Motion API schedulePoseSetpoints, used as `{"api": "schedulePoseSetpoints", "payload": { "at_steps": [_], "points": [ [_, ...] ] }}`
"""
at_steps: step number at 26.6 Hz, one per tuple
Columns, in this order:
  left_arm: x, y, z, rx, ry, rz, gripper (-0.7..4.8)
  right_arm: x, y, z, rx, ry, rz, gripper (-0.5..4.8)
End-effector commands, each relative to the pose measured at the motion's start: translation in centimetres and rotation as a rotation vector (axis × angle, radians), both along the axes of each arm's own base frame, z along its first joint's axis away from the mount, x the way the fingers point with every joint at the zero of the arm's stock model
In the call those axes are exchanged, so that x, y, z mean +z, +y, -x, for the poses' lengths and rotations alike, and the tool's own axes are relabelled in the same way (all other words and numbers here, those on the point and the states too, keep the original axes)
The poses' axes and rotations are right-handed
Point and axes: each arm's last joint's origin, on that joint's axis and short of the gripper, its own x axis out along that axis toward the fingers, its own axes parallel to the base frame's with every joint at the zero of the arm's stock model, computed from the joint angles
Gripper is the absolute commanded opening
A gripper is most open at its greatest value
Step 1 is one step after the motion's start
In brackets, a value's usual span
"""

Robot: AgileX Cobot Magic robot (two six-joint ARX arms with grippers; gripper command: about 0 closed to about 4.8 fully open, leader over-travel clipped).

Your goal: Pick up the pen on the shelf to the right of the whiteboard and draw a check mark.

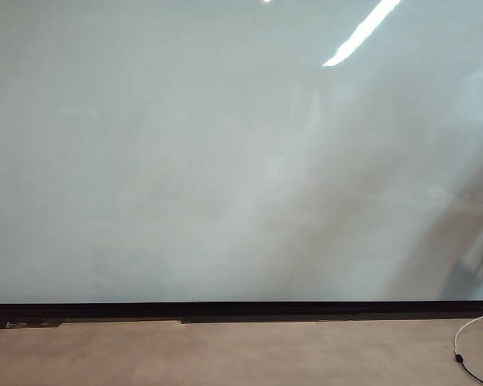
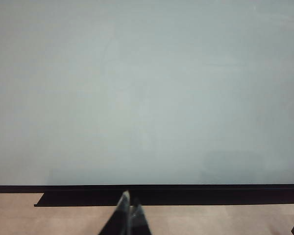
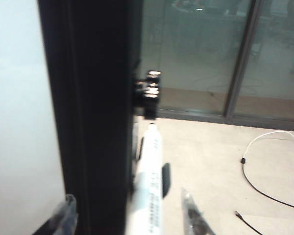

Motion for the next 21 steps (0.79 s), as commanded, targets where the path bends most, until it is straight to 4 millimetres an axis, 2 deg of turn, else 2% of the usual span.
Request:
{"api": "schedulePoseSetpoints", "payload": {
  "at_steps": [1, 2, 8, 12, 21],
  "points": [
    [0.22, 0.0, 0.01, -0.001, -0.015, -0.004, -0.04, 0.26, 0.07, -0.11, 0.005, -0.018, 0.011, 2.52],
    [0.21, 0.0, 0.01, -0.001, -0.015, -0.004, -0.04, 0.29, 0.06, -0.1, 0.005, -0.021, 0.012, 2.39],
    [0.22, 0.0, 0.01, -0.001, -0.015, -0.004, -0.04, 0.32, -0.03, -0.07, 0.001, -0.024, 0.012, 2.37],
    [0.21, 0.0, 0.01, -0.001, -0.015, -0.004, -0.04, 0.34, -0.07, -0.07, -0.009, -0.025, 0.009, 2.11],
    [0.22, 0.0, 0.01, -0.001, -0.015, -0.004, -0.04, 0.55, -0.1, -0.06, -0.025, -0.044, 0.001, 2.11]
  ]
}}
